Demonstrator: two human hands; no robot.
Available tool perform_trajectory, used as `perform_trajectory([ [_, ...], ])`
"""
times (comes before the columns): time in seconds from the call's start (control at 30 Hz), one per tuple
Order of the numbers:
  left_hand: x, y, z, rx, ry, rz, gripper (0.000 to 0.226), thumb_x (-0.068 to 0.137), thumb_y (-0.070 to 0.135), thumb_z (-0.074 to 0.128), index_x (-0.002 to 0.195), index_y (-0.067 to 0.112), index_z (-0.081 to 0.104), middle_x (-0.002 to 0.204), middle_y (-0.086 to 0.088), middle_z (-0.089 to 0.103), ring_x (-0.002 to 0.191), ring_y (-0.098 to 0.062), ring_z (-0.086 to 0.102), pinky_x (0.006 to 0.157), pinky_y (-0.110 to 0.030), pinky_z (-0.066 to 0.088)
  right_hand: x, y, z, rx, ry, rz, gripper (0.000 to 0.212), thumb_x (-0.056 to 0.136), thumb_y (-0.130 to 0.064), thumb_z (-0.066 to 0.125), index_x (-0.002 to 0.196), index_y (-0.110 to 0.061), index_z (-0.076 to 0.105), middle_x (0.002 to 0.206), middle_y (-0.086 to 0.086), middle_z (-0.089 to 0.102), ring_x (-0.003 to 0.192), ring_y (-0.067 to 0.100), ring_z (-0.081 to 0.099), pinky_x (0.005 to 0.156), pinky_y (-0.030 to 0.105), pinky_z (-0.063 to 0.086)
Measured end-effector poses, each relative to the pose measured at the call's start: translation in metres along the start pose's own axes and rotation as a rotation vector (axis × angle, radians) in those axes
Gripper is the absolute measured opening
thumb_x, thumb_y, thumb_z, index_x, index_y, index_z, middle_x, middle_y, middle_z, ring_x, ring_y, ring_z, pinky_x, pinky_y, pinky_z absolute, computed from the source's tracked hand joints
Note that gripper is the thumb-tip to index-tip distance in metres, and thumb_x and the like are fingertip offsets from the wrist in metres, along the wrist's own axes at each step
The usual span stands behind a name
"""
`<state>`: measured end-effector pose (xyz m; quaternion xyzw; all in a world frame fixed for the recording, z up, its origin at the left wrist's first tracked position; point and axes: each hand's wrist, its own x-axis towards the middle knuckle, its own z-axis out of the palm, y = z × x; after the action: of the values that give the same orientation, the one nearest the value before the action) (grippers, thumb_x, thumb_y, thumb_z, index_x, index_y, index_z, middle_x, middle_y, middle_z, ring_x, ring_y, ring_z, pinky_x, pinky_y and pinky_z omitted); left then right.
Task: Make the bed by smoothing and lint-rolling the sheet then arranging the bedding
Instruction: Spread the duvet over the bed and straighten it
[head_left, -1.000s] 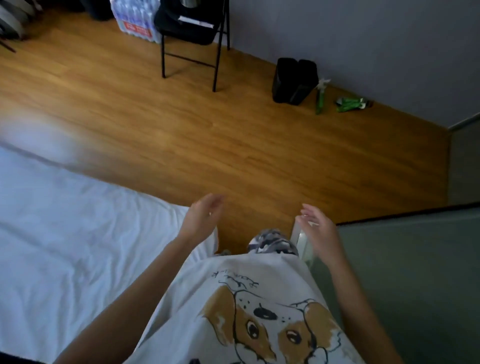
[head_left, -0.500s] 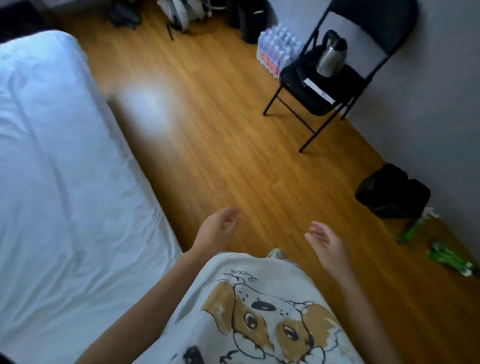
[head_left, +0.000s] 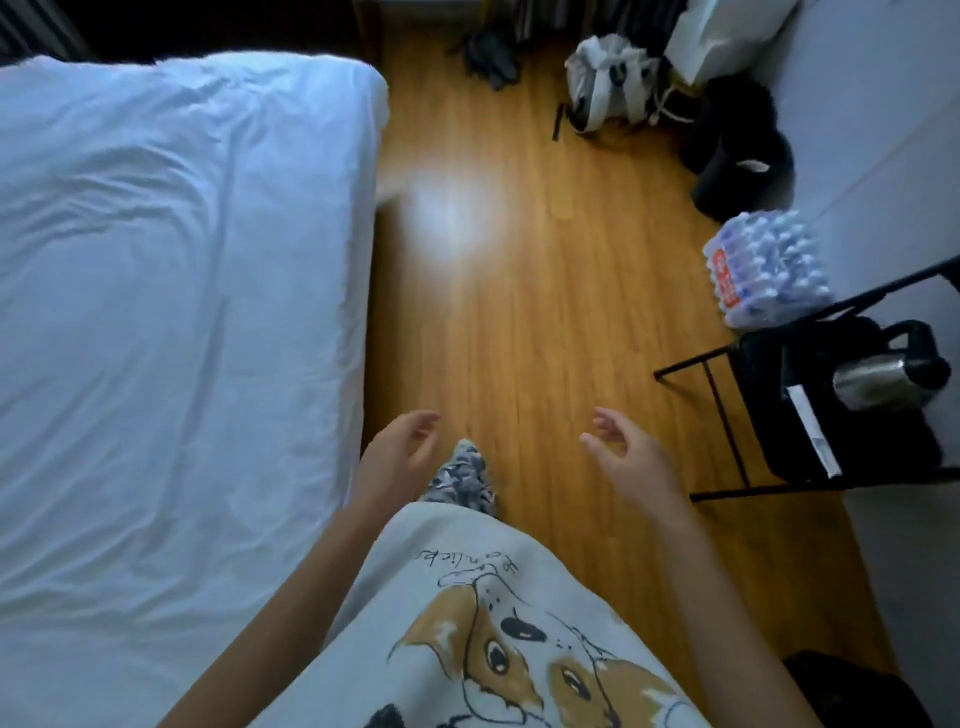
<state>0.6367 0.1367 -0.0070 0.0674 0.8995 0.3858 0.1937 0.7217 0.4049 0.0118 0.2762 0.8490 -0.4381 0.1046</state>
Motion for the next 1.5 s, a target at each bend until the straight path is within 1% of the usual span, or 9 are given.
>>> perform_trajectory([
  [0.2, 0.144, 0.061, -0.021, -0.036, -0.102, 0.017, 0.029, 0.098, 0.024, 0.054, 0.126, 0.021, 0.058, 0.112, 0.01, 0.062, 0.099, -0.003, 0.059, 0.087, -0.021, 0.05, 0.138, -0.086, -0.038, 0.097, 0.042, -0.021, 0.043, 0.093, -0.035, 0.06, 0.134, -0.024, 0.052, 0.12, -0.006, 0.061, 0.11, 0.01, 0.056, 0.092, 0.03, 0.047],
  [0.37, 0.26, 0.103, -0.035, -0.042, -0.095, 0.007, 0.028, 0.098, 0.025, 0.054, 0.125, 0.021, 0.059, 0.111, 0.01, 0.063, 0.1, -0.004, 0.06, 0.089, -0.022, 0.052, 0.253, -0.103, -0.073, 0.116, -0.006, 0.052, 0.041, 0.094, -0.032, 0.059, 0.133, -0.022, 0.052, 0.114, -0.007, 0.06, 0.109, 0.014, 0.057, 0.089, 0.031, 0.048],
  [0.57, 0.408, 0.122, -0.04, -0.099, 0.081, -0.17, 0.025, 0.098, 0.023, 0.054, 0.122, 0.021, 0.06, 0.111, 0.01, 0.063, 0.097, 0.0, 0.058, 0.081, -0.015, 0.049, 0.443, -0.129, -0.12, 0.038, -0.136, 0.067, 0.046, 0.093, -0.036, 0.059, 0.135, -0.019, 0.05, 0.116, -0.006, 0.058, 0.11, 0.015, 0.055, 0.091, 0.034, 0.047],
  [0.87, 0.62, 0.212, -0.082, -0.155, 0.328, -0.284, 0.024, 0.098, 0.019, 0.054, 0.121, 0.019, 0.06, 0.109, 0.008, 0.061, 0.099, -0.007, 0.058, 0.083, -0.021, 0.047, 0.707, -0.279, -0.191, -0.205, -0.352, -0.232, 0.044, 0.093, -0.038, 0.059, 0.134, -0.023, 0.053, 0.122, -0.007, 0.06, 0.108, 0.007, 0.055, 0.087, 0.026, 0.046],
  [0.93, 0.66, 0.225, -0.089, -0.187, 0.364, -0.305, 0.025, 0.097, 0.02, 0.054, 0.122, 0.018, 0.06, 0.109, 0.007, 0.062, 0.099, -0.008, 0.058, 0.085, -0.024, 0.048, 0.752, -0.314, -0.195, -0.275, -0.391, -0.294, 0.046, 0.094, -0.041, 0.057, 0.136, -0.024, 0.05, 0.123, -0.009, 0.058, 0.11, 0.006, 0.054, 0.089, 0.028, 0.047],
  [1.07, 0.743, 0.233, -0.102, -0.262, 0.374, -0.376, 0.026, 0.096, 0.021, 0.056, 0.122, 0.02, 0.06, 0.109, 0.008, 0.063, 0.097, 0.0, 0.057, 0.078, -0.014, 0.043, 0.837, -0.369, -0.186, -0.307, -0.432, -0.332, 0.048, 0.093, -0.044, 0.056, 0.138, -0.026, 0.049, 0.126, -0.011, 0.058, 0.111, 0.005, 0.054, 0.093, 0.032, 0.05],
  [1.17, 0.813, 0.23, -0.117, -0.312, 0.374, -0.423, 0.025, 0.095, 0.019, 0.058, 0.12, 0.021, 0.06, 0.108, 0.009, 0.063, 0.095, 0.002, 0.057, 0.075, -0.01, 0.042, 0.905, -0.402, -0.173, -0.322, -0.46, -0.304, 0.048, 0.092, -0.045, 0.056, 0.137, -0.028, 0.049, 0.127, -0.011, 0.058, 0.111, 0.004, 0.054, 0.092, 0.028, 0.048],
  [1.4, 0.99, 0.207, -0.211, -0.41, 0.458, -0.474, 0.025, 0.094, 0.016, 0.059, 0.114, 0.031, 0.057, 0.103, 0.016, 0.062, 0.099, -0.005, 0.06, 0.091, -0.036, 0.051, 1.053, -0.522, -0.156, -0.39, -0.506, -0.285, 0.047, 0.094, -0.042, 0.056, 0.138, -0.026, 0.048, 0.126, -0.011, 0.058, 0.109, 0.003, 0.053, 0.091, 0.024, 0.046],
  [1.5, 1.061, 0.216, -0.26, -0.376, 0.455, -0.465, 0.026, 0.094, 0.014, 0.059, 0.118, 0.023, 0.06, 0.104, 0.011, 0.064, 0.099, -0.01, 0.06, 0.088, -0.03, 0.048, 1.114, -0.582, -0.142, -0.404, -0.514, -0.34, 0.047, 0.094, -0.04, 0.057, 0.137, -0.025, 0.049, 0.125, -0.011, 0.058, 0.106, 0.001, 0.052, 0.087, 0.02, 0.043],
])
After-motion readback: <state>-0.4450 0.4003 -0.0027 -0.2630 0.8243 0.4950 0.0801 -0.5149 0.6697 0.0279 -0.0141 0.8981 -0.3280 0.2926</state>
